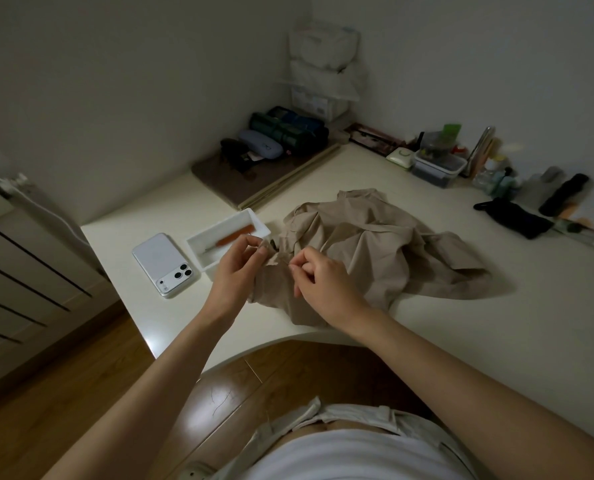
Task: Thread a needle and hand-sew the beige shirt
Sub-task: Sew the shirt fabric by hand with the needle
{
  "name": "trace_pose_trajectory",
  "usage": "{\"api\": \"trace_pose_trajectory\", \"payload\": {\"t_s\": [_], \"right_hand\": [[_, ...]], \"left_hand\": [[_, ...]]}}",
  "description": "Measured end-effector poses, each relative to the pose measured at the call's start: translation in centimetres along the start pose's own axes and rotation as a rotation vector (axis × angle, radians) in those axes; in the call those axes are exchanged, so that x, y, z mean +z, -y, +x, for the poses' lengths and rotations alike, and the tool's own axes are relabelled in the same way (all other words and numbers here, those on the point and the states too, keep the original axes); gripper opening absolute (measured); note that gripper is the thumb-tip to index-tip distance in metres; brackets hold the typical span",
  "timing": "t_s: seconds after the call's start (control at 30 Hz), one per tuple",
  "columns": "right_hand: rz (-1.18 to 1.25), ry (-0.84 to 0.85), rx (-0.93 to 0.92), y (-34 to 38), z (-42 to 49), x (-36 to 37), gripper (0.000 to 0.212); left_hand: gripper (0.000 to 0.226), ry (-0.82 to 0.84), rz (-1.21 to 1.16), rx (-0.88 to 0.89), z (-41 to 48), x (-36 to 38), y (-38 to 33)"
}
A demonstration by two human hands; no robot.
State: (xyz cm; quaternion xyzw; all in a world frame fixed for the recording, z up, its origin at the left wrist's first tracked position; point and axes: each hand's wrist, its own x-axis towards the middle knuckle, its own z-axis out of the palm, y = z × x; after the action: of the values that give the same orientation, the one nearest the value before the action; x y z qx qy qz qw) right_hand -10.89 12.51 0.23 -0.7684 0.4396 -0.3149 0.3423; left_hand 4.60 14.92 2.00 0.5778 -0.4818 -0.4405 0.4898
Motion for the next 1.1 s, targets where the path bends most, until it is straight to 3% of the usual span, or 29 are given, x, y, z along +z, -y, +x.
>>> {"api": "trace_pose_trajectory", "payload": {"t_s": [0.4,0.63,0.9,1.0,1.1], "right_hand": [[-0.015,-0.027,0.006,0.3,-0.3,-0.2,0.01],[-0.02,-0.042,0.002,0.7,-0.4,0.0,0.014],[0.034,-0.059,0.015,1.3,-0.4,-0.3,0.014],[0.037,-0.063,0.018,1.4,-0.3,-0.4,0.015],[0.03,-0.083,0.011,1.5,-0.3,-0.4,0.012]], "left_hand": [[0.01,0.039,0.21,0.139,-1.2,0.1,-0.8],[0.011,0.062,0.18,0.143,-1.6,0.3,-1.4],[0.009,-0.023,0.128,0.178,-1.2,0.5,-1.0],[0.019,-0.144,0.157,0.225,-0.7,0.3,-1.0],[0.026,-0.147,0.251,0.282,-0.6,0.2,-1.1]]}}
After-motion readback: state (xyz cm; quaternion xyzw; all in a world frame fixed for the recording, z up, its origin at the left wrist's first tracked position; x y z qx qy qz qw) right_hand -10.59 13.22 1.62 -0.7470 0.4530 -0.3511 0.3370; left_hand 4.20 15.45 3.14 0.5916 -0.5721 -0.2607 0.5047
